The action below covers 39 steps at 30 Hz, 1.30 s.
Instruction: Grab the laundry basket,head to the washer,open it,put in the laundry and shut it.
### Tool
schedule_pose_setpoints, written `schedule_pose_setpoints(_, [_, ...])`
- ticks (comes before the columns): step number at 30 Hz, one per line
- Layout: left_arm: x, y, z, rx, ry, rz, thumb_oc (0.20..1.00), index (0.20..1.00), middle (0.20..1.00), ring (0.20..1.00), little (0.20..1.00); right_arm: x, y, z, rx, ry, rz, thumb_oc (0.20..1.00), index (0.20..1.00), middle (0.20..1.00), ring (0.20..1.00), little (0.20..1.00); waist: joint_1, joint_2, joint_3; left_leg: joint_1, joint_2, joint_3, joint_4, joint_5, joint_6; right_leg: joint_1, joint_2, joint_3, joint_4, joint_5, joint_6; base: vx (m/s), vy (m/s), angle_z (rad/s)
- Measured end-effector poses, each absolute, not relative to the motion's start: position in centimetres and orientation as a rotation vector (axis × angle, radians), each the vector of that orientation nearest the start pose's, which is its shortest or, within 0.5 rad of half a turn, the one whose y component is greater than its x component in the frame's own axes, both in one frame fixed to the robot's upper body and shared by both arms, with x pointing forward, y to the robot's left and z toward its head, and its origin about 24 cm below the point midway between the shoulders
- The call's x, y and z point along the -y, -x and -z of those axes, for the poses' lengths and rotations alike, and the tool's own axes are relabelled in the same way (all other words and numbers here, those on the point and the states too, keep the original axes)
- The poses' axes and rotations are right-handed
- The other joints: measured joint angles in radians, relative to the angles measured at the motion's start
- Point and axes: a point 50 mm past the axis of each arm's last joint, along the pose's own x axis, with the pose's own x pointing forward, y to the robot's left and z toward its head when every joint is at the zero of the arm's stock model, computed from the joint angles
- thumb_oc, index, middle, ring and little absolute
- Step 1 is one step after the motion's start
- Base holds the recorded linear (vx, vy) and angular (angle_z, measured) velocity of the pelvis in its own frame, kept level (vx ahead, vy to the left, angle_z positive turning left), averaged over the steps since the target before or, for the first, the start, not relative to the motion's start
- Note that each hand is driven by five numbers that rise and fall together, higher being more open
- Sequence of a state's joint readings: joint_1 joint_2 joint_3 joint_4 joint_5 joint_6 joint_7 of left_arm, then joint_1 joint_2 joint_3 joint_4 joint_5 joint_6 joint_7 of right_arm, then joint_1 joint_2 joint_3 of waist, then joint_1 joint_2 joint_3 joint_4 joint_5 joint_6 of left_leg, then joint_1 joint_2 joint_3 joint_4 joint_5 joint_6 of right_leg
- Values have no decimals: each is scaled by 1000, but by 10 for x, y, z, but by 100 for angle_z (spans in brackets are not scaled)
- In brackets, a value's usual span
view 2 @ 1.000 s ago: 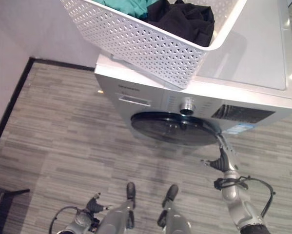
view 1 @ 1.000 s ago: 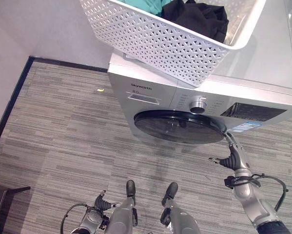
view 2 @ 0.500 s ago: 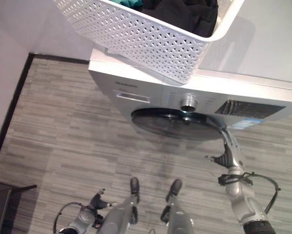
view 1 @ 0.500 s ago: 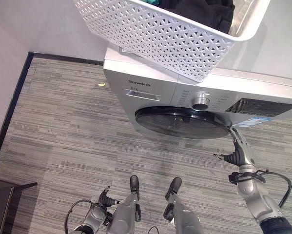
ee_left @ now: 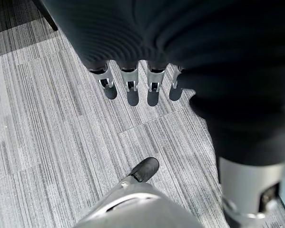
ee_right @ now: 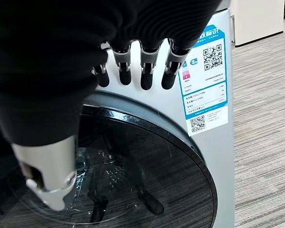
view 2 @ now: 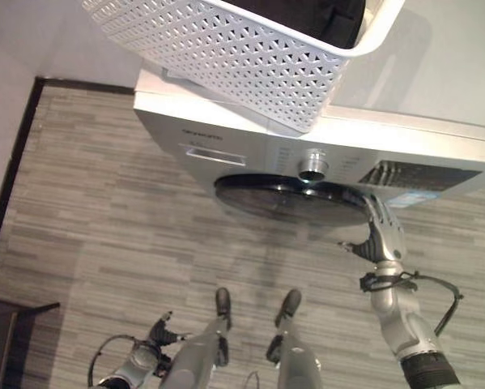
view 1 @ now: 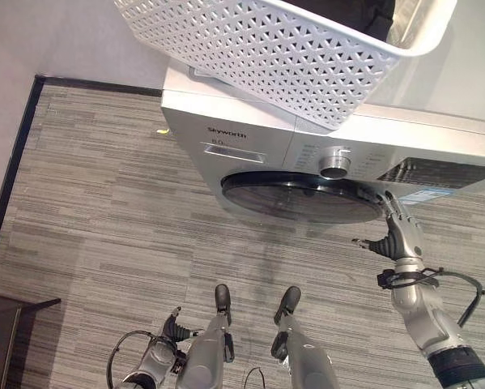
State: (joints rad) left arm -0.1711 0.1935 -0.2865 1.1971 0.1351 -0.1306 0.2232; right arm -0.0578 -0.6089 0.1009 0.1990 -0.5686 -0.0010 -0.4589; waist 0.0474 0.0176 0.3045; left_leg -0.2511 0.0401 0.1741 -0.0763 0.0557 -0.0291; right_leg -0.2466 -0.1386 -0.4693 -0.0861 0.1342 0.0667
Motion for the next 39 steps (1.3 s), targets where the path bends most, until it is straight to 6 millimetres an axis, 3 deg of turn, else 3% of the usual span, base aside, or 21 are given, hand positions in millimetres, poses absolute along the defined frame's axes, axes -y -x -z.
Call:
schedule_pose_setpoints(7, [-199,-179,134,-834,-568,19,1000,1000,1000,1000,1000,269,-260,-67,131,1198,347,1000,1000,1000,1000,1000,-3,0,8,-50,-1,0,2,7,2,-50,-2,1,0,4,-5,0,0,0])
schedule_pose_setpoints(12, [-200,-186,130,-810,-564,-8,1000,1000,1000,1000,1000,270,-262,-70,145,1203,373,1000,1000,1000,1000,1000,-3,2,47,-57,-2,3,1,7,2,-59,-2,5,0,4,-5,18,1,-1])
schedule_pose_setpoints(14, [-201,-188,129,-806,-550,-27,1000,1000,1000,1000,1000,271,-266,-76,166,1210,386,1000,1000,1000,1000,1000,-4,4,61,-65,-2,7,2,8,3,-70,-1,10,0,7,-8,90,-27,-4])
schedule_pose_setpoints(15, [-203,-194,125,-787,-538,-34,1000,1000,1000,1000,1000,274,-282,-90,184,1193,358,1000,1000,1000,1000,1000,-27,-1,71,-69,-3,1,25,0,-2,-65,-3,23,1,11,-8,17,-33,-2])
schedule_pose_setpoints(16, [-199,-195,125,-786,-549,-1,1000,1000,1000,1000,1000,309,-304,-114,147,1163,469,1000,1000,1000,1000,1000,-20,9,64,-104,-6,5,67,-14,0,-77,-13,27,1,17,-1,32,-13,-4])
schedule_pose_setpoints(17, [-194,-199,123,-754,-550,20,1000,1000,1000,1000,1000,332,-308,-129,114,1123,576,1000,1000,1000,1000,1000,-8,15,65,-99,-8,6,57,-12,3,-77,-12,30,1,18,-2,0,0,0])
schedule_pose_setpoints(18, [-191,-200,122,-733,-552,42,1000,1000,1000,1000,1000,352,-305,-127,30,1173,584,1000,1000,1000,1000,1000,-3,21,63,-99,-9,6,45,-5,7,-83,-9,30,1,19,-1,0,0,0])
schedule_pose_setpoints(21, [-195,-190,129,-791,-540,43,1000,1000,1000,1000,1000,375,-307,-138,-48,1218,595,1000,1000,1000,1000,1000,2,32,62,-98,-8,3,37,7,11,-87,-11,28,1,25,-7,8,8,1])
schedule_pose_setpoints(30, [-191,-182,133,-808,-531,65,1000,1000,1000,1000,1000,382,-322,-157,-102,1314,533,1000,1000,1000,1000,1000,11,93,45,-100,-3,-1,35,23,4,-87,-6,26,0,38,-19,0,0,0])
schedule_pose_setpoints(39, [-189,-178,135,-820,-517,84,1000,1000,1000,1000,1000,379,-324,-152,-141,1273,465,1000,1000,1000,1000,1000,24,117,29,-99,4,-3,36,38,7,-83,1,21,1,43,-25,1,-4,1])
